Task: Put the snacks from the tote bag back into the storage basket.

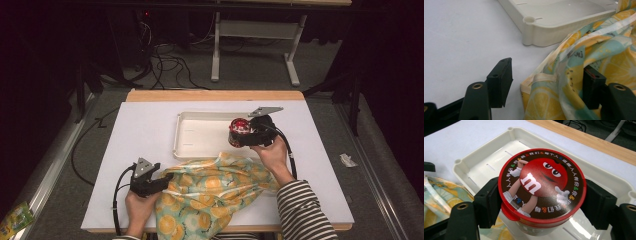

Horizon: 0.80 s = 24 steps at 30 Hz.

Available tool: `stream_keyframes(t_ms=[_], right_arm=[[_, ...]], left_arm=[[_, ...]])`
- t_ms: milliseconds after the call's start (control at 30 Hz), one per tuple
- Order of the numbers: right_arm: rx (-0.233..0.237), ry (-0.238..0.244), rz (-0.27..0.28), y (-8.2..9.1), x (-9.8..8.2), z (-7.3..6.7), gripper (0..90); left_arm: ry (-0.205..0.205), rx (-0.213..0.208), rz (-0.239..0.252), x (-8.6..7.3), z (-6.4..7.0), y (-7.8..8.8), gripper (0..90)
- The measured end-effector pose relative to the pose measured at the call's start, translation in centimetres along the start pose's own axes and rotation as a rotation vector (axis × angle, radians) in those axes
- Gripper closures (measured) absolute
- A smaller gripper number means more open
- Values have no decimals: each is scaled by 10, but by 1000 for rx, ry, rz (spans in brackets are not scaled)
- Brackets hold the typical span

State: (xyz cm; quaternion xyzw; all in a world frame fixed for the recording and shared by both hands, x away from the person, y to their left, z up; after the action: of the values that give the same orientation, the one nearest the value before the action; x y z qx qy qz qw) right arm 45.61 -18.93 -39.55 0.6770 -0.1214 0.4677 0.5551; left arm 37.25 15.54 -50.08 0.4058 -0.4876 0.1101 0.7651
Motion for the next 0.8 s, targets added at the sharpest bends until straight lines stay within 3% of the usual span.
stream_keyframes(t_ms=[700, 800], right_arm=[[-41, 3, -56, -33, -5, 9, 259], [-41, -14, -67, -37, -6, 10, 259]], left_arm=[[0, -2, 2, 0, 0, 0, 367], [-2, 0, 0, 0, 0, 0, 367]])
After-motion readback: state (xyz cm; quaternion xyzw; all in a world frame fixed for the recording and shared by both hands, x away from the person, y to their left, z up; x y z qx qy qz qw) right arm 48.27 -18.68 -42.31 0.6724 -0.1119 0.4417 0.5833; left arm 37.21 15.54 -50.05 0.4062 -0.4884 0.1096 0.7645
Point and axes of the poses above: each handheld gripper's, and its own axes: y roughly backward along the jaws, x roughly out of its top, z roughly to its right, the point moved 3 cm from there along -y, roughly forward along the jaws, and after that the axes turned 9 degrees about -x, right-handed, at the moved point
